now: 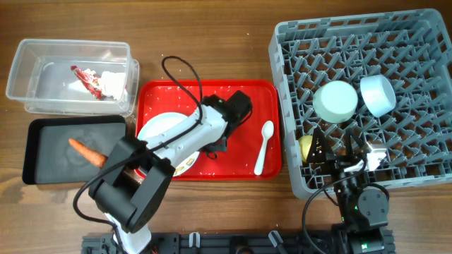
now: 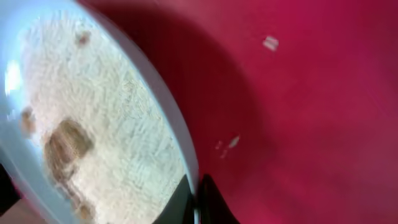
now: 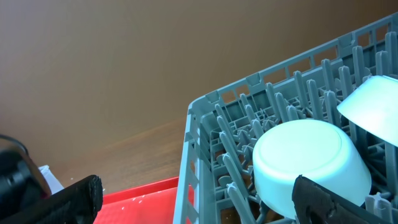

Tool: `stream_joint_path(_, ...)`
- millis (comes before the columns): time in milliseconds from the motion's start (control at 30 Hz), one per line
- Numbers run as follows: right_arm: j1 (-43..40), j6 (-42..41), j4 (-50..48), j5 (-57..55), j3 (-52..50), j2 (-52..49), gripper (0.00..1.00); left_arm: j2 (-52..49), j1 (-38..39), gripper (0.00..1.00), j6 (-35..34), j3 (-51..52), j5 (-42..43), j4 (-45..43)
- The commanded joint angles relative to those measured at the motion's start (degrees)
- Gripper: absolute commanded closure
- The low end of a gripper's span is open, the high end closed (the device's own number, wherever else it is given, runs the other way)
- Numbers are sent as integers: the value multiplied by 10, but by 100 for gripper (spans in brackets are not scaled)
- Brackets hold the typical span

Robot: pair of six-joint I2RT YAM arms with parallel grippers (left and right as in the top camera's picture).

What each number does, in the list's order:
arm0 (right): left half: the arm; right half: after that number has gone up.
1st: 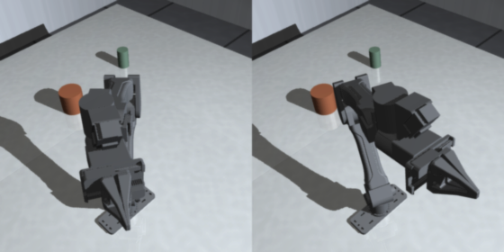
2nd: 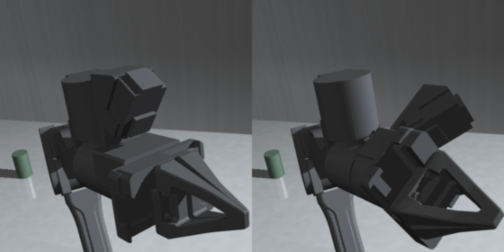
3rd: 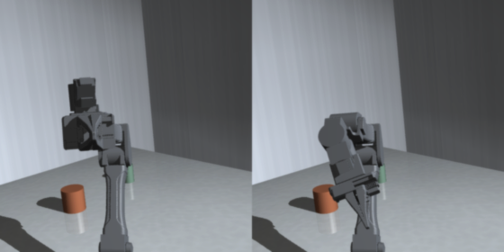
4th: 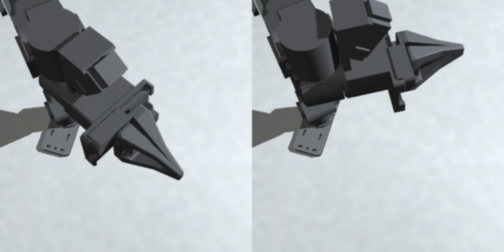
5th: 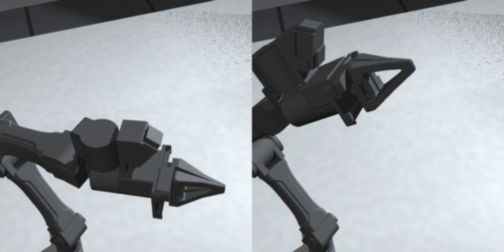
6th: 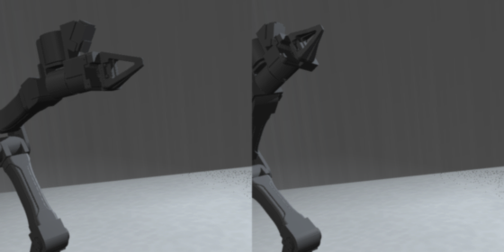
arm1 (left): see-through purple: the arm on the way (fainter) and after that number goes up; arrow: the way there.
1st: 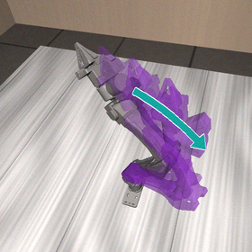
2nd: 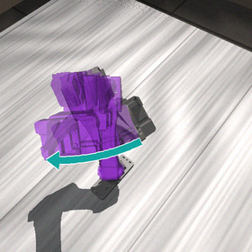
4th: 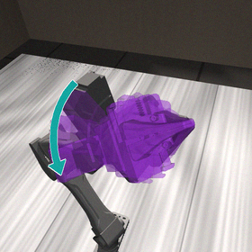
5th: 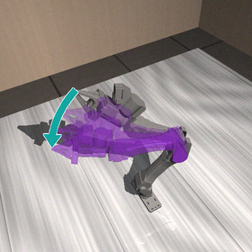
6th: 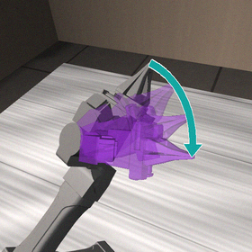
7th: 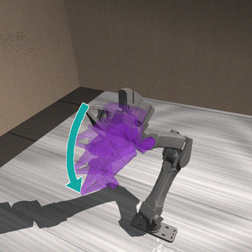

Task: Sort waste into correct bins and load items into the dishwasher rack
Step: 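Grasp the white food-scrap plate with the left gripper, then tip the plate over the black tray to dump the scraps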

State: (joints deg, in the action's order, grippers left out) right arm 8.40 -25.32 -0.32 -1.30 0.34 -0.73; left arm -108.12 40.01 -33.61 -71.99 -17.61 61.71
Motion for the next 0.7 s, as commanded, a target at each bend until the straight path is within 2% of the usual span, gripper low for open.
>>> stream_joint_path(0,-2,-3,-2,8,0,5,0,44,-10,96,17,-76,-39,62)
stream_joint_path(133,-2,-3,-2,8,0,5,0,93,-63,96,34,-98,-37,115)
stream_joint_path(200,-2,-3,-2,8,0,5,0,125,-116,96,55,-98,5,123)
stream_joint_path(267,-2,-3,-2,8,0,5,0,168,-214,96,116,-98,129,112)
stream_joint_path(467,-2,-3,-2,8,0,5,0,226,-462,96,264,-94,363,108)
stream_joint_path(667,-2,-3,-2,8,0,5,0,236,-631,96,352,-22,564,77)
